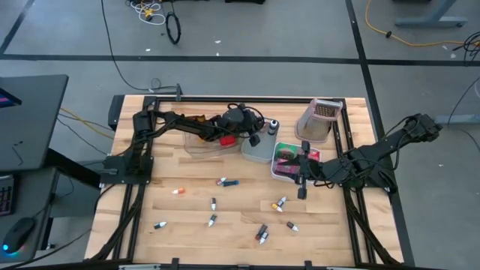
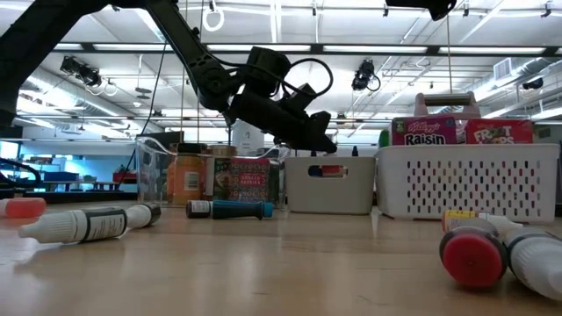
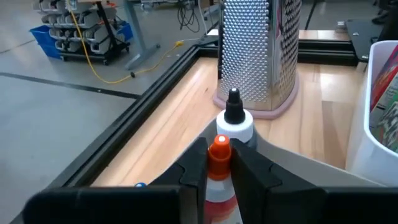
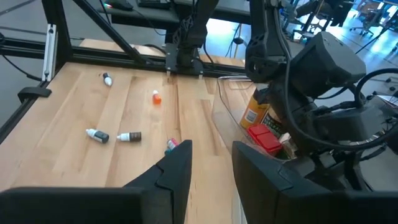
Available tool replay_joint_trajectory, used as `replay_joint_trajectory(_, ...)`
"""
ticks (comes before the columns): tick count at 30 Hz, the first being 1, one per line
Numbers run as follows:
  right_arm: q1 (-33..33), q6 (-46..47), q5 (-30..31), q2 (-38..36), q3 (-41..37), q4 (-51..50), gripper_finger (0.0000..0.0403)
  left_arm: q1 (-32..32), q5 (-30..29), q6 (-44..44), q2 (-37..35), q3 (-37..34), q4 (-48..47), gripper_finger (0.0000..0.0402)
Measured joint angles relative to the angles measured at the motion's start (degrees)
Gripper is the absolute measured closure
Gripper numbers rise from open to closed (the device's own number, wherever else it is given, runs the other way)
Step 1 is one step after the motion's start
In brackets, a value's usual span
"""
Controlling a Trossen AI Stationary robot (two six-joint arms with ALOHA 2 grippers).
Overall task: Pick & Place Kitchen Items
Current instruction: Put the big orange food coloring bottle into the gray bin, then put the small blue transparent food coloring into the gray bin
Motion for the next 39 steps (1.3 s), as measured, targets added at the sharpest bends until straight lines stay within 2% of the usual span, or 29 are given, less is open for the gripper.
replay_joint_trajectory(8,0.01,-0.01,0.01,0.00,0.00,0.01,0.0280,-0.02,0.10,3.26,0.00,0.00,-0.07,0.0328)
replay_joint_trajectory(15,0.02,-0.02,0.00,0.00,0.00,0.00,0.0280,0.00,-0.26,1.35,0.00,-0.02,-0.31,0.0290)
replay_joint_trajectory(19,0.00,-0.02,0.02,0.00,0.00,0.00,0.0280,-0.02,-2.71,2.10,-0.07,-0.02,-0.33,0.0268)
replay_joint_trajectory(26,0.02,-2.22,-0.03,0.00,0.00,0.00,0.0280,-1.86,-3.19,2.69,-4.98,-0.09,-2.18,0.0247)
replay_joint_trajectory(30,0.01,-2.91,-0.30,0.02,0.00,-0.02,0.0280,-5.04,-3.13,6.70,-12.20,-0.07,-9.78,0.0246)
replay_joint_trajectory(35,0.01,-2.90,-0.43,0.02,0.00,-0.04,0.0280,-10.03,-3.26,10.57,-24.14,-0.07,-25.95,0.0246)
replay_joint_trajectory(39,0.02,0.03,-0.42,0.02,0.00,-0.04,0.0280,-14.35,-2.47,7.24,-34.65,-0.07,-40.43,0.0246)
